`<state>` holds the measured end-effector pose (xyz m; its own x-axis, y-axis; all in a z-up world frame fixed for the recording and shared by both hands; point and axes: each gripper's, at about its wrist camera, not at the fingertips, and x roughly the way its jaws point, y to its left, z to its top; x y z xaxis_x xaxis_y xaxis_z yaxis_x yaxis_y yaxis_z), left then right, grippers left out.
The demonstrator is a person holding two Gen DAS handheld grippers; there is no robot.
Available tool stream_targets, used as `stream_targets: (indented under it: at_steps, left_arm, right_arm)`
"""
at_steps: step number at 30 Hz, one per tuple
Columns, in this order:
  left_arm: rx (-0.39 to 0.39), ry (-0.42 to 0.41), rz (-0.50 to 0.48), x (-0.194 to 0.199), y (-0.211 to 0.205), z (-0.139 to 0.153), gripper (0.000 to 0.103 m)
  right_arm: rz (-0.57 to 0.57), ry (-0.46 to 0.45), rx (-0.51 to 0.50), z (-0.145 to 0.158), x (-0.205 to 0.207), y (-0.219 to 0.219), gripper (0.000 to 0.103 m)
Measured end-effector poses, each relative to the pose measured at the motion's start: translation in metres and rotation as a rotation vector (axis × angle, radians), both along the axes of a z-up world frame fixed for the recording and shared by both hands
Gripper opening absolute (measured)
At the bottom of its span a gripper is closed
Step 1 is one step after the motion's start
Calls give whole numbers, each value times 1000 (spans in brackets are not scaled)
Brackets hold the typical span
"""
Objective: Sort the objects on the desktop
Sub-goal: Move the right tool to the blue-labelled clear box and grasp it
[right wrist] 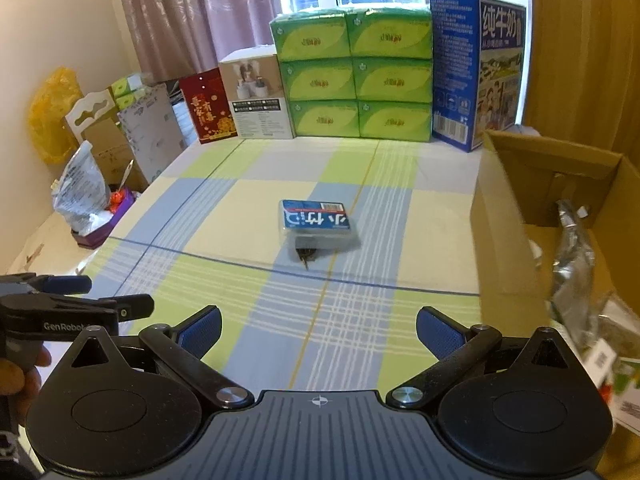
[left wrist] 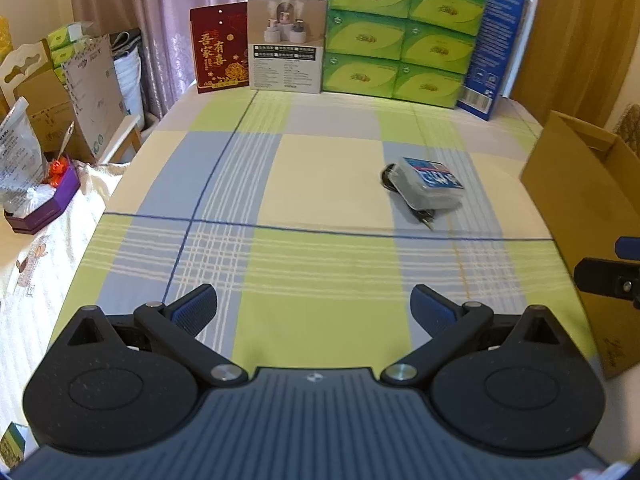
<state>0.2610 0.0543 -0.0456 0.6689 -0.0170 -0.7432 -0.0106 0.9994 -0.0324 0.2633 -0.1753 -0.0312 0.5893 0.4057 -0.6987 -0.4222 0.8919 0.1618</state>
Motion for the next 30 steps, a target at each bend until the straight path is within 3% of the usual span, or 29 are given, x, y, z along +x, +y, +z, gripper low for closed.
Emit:
stream_targets:
  at_steps: [10, 13, 16, 25, 28, 30]
  left_arm:
    - [-41, -28, 47, 38, 5, -29, 101]
    - [-23, -20, 50, 44, 3, -34, 101]
    - [-19, -32, 34, 52, 4, -35, 101]
    - [-20, -42, 79, 80, 15, -42, 101]
    - [18, -49, 70, 86, 15, -44, 101]
    - [4, -77, 53, 89, 17, -44, 100]
  right_arm:
    - [-1, -9, 21, -34, 47, 18, 101]
    - [17, -44, 25, -47, 59, 19, 101]
    - [2, -14, 48, -60, 73, 16, 101]
    - [36, -33, 68, -76, 101, 28, 101]
    - [55, -49, 66, -81, 107, 36, 101]
    - [68, -58, 61, -84, 112, 43, 101]
